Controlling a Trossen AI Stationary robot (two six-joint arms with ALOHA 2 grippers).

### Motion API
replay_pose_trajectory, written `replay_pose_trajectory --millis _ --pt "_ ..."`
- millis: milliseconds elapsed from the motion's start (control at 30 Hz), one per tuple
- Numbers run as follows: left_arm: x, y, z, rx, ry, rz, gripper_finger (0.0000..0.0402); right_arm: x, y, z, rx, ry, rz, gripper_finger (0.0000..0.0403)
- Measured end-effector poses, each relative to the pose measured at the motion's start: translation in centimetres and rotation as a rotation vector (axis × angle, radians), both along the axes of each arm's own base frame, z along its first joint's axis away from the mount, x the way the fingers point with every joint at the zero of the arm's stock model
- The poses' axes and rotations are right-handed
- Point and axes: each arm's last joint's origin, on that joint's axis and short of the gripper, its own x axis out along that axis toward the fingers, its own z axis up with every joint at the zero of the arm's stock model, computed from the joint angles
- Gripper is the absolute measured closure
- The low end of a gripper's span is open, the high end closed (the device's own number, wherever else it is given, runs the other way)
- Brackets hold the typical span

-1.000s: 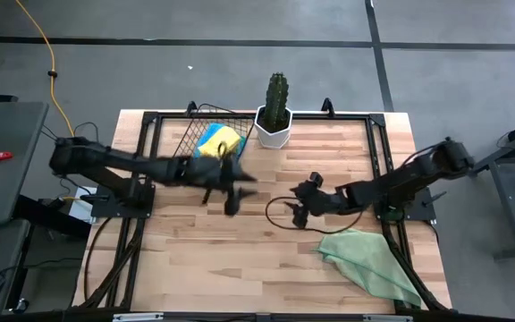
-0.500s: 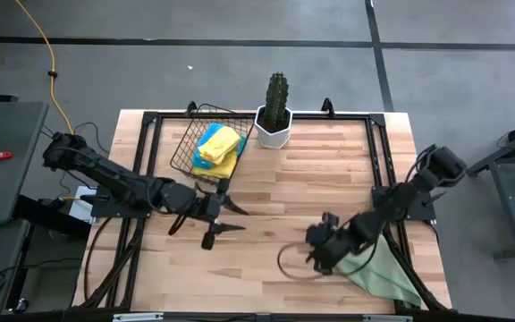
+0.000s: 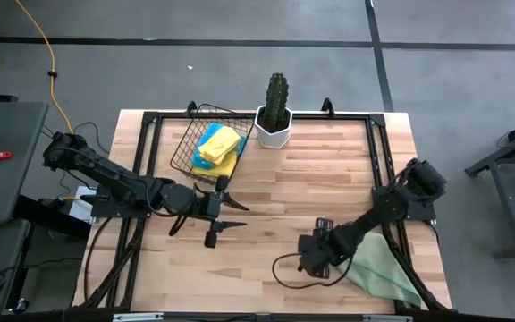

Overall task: Fold microfiber towels
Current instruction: Fold the green microfiber towel on the table

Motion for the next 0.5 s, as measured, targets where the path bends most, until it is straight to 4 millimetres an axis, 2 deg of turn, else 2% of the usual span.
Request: replay_pose_trajectory --millis 233,500 --pt "0.0 0.0 -0.1 -0.001 0.007 0.001 0.0234 -0.1 -1.0 -1.3 0.056 0.041 -0.034 0.0203" --pt "0.0 0.0 -0.1 -0.001 0.014 0.001 0.0234 -0.1 -1.3 -1.9 0.094 0.041 -0.012 0.0274"
